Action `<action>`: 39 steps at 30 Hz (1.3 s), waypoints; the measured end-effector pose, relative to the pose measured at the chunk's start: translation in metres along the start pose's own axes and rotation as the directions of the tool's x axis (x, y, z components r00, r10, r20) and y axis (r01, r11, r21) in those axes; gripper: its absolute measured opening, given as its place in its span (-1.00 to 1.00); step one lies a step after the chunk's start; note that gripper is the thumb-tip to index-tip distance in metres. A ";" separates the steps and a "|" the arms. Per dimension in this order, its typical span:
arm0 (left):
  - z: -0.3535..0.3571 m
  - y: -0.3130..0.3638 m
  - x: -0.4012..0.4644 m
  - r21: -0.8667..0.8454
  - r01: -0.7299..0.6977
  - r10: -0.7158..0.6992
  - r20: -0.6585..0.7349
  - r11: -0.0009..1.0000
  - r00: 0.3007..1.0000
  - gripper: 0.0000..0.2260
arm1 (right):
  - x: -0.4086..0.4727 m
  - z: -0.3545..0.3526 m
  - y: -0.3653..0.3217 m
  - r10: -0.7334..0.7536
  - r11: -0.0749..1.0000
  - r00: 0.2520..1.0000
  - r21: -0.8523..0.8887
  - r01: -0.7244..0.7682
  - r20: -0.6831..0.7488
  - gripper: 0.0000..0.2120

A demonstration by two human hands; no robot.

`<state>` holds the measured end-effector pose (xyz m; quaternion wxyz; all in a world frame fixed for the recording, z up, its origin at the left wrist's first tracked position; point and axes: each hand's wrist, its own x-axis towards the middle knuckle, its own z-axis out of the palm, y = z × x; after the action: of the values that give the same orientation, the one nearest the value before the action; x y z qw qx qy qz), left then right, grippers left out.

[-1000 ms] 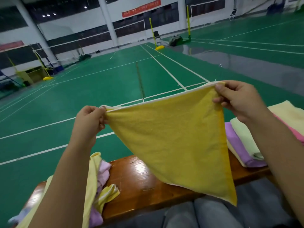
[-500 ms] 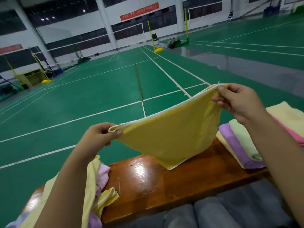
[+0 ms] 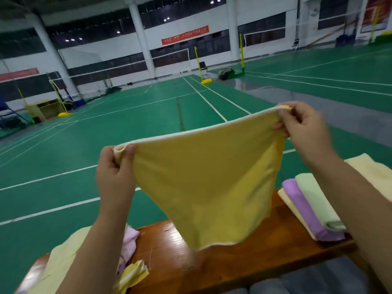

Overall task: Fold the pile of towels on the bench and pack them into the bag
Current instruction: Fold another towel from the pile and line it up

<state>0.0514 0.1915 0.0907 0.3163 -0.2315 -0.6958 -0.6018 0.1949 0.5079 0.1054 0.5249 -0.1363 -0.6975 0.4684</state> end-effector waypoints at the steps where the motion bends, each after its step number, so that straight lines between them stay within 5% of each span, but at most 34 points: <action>1: 0.001 0.002 -0.007 0.006 -0.065 0.065 0.040 0.998 0.997 -0.82 | -0.005 0.001 -0.006 -0.087 0.996 0.996 0.019 0.088 -0.029 -0.90; 3: 0.008 -0.014 -0.027 0.064 0.042 -0.062 0.368 0.997 0.928 -0.90 | -0.021 0.009 0.006 -0.053 0.974 0.976 -0.206 0.097 0.209 -0.93; 4: 0.009 -0.030 -0.037 0.138 0.154 -0.203 0.501 0.978 0.841 -0.89 | -0.033 0.013 0.018 0.134 0.929 0.903 -0.369 0.029 0.408 -0.89; 6: 0.007 -0.057 -0.047 0.163 0.364 -0.395 0.490 0.917 0.777 -0.80 | -0.049 0.009 0.037 0.460 0.855 0.725 -0.476 -0.207 0.512 -0.82; 8: 0.000 -0.062 -0.043 0.000 0.471 -0.442 0.345 0.882 0.828 -0.82 | -0.043 -0.003 0.038 0.498 0.864 0.774 -0.302 -0.404 0.390 -0.84; 11: -0.006 -0.041 -0.020 -0.119 0.347 -0.313 0.237 0.930 0.920 -0.84 | -0.022 -0.017 0.018 0.390 0.921 0.878 -0.100 -0.377 0.277 -0.92; 16: -0.009 -0.002 0.006 -0.283 0.265 -0.225 0.168 0.922 0.960 -0.85 | -0.010 -0.018 -0.008 0.200 0.974 0.966 -0.137 -0.179 0.162 -0.88; 21: -0.013 0.009 0.009 -0.258 0.268 -0.239 0.141 0.928 0.961 -0.77 | -0.013 -0.018 -0.010 0.201 0.975 0.963 -0.130 -0.179 0.180 -0.87; 23: -0.019 0.010 0.007 -0.320 0.305 -0.274 0.138 0.897 0.952 -0.72 | -0.009 -0.026 -0.012 0.291 0.946 0.903 0.048 -0.322 0.315 -0.90; 26: -0.020 0.010 0.002 -0.390 0.439 -0.403 0.175 0.810 0.898 -0.69 | -0.001 -0.035 -0.013 0.446 0.764 0.721 0.194 -0.616 0.531 -0.84; 31: 0.000 -0.023 -0.018 -0.217 0.694 -0.676 0.164 0.686 0.719 -0.84 | -0.009 -0.012 0.015 0.686 0.530 0.530 0.157 -0.834 0.499 -0.88; 34: 0.011 -0.028 -0.052 -0.163 0.727 -0.717 0.125 0.667 0.685 -0.83 | -0.027 0.005 0.030 0.715 0.552 0.566 0.166 -0.817 0.410 -0.94; 39: 0.039 0.003 -0.092 -0.124 0.724 -0.675 0.284 0.679 0.681 -0.82 | -0.067 0.033 0.022 0.596 0.787 0.743 -0.038 -0.616 0.304 -0.89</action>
<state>0.1111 0.2357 0.0237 -0.0448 -0.0441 -0.6878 -0.7231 0.1876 0.4568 0.0470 0.2359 -0.2657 -0.6708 0.6510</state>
